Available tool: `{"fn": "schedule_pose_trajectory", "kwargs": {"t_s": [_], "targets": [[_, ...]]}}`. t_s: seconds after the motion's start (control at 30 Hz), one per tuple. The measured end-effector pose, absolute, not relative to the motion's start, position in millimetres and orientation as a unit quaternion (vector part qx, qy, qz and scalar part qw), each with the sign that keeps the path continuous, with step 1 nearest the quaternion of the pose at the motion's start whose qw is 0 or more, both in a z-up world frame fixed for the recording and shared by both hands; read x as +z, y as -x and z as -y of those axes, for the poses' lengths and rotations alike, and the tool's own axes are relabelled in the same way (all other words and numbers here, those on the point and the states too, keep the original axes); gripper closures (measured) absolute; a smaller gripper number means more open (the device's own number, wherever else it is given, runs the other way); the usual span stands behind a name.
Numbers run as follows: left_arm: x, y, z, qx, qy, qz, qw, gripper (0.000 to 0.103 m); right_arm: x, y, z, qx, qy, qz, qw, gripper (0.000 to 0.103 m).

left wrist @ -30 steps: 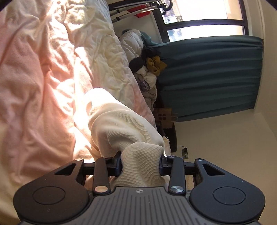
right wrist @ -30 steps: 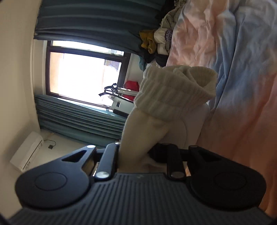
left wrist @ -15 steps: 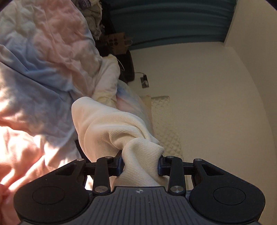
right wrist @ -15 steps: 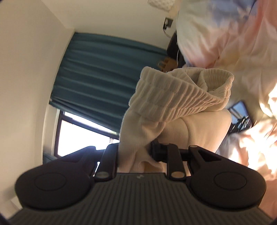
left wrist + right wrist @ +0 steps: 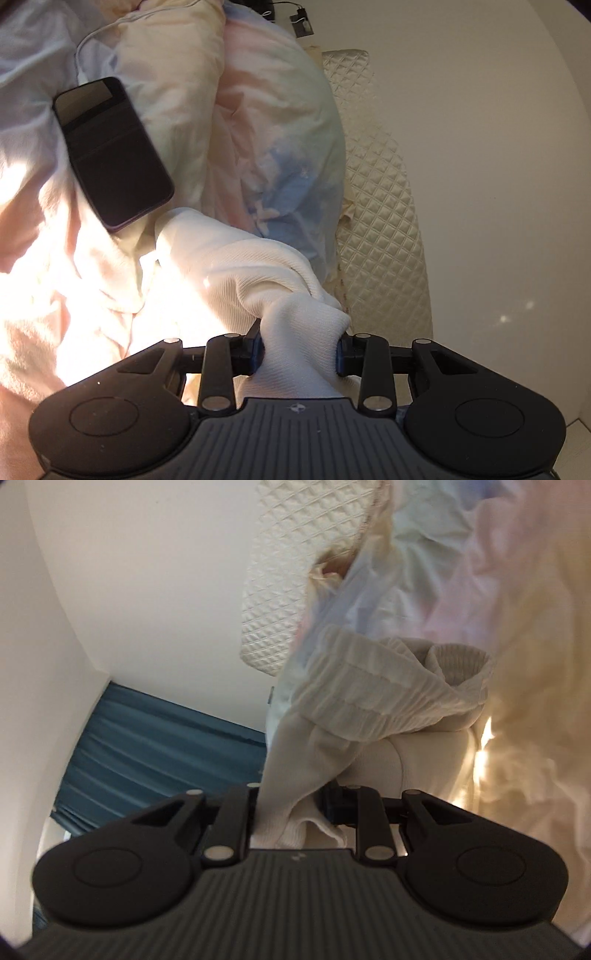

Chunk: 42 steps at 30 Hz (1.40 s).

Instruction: Fold clothes

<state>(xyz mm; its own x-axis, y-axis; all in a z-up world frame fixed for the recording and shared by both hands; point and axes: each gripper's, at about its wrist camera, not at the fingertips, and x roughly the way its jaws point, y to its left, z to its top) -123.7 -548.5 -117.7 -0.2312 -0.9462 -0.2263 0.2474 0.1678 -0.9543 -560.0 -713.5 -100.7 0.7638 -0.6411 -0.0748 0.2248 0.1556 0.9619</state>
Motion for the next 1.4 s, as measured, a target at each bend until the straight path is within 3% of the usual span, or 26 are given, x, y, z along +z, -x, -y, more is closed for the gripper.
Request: {"fn": "schedule_pose_trajectory", "kwargs": {"t_s": [0.3, 0.53, 0.7, 0.93, 1.1, 1.4], "targets": [[-163.8, 119.7, 546.8, -0.505, 0.268, -0.608, 0.551, 0.062, -186.6, 583.1, 650.9, -0.303, -0.608, 0.168, 0.714, 0.08], [-160.6, 117.1, 560.2, -0.519, 0.191, -0.617, 0.56, 0.05, -202.2, 586.8, 633.1, -0.329, -0.633, 0.165, 0.681, 0.077], [-139.6, 122.4, 549.7, -0.537, 0.163, -0.591, 0.579, 0.025, -181.3, 593.0, 625.5, -0.359, -0.639, 0.127, 0.668, 0.073], [-82.8, 161.0, 512.4, -0.578, 0.096, -0.517, 0.624, 0.019, -133.2, 610.3, 599.3, -0.419, -0.565, 0.061, 0.708, 0.073], [-27.7, 189.1, 469.3, -0.602, 0.071, -0.455, 0.652, 0.004, -92.1, 623.8, 576.1, -0.447, -0.498, 0.038, 0.742, 0.073], [53.4, 246.0, 393.8, -0.599, -0.016, -0.325, 0.732, 0.001, -13.5, 606.7, 521.4, -0.446, -0.39, -0.034, 0.805, 0.073]]}}
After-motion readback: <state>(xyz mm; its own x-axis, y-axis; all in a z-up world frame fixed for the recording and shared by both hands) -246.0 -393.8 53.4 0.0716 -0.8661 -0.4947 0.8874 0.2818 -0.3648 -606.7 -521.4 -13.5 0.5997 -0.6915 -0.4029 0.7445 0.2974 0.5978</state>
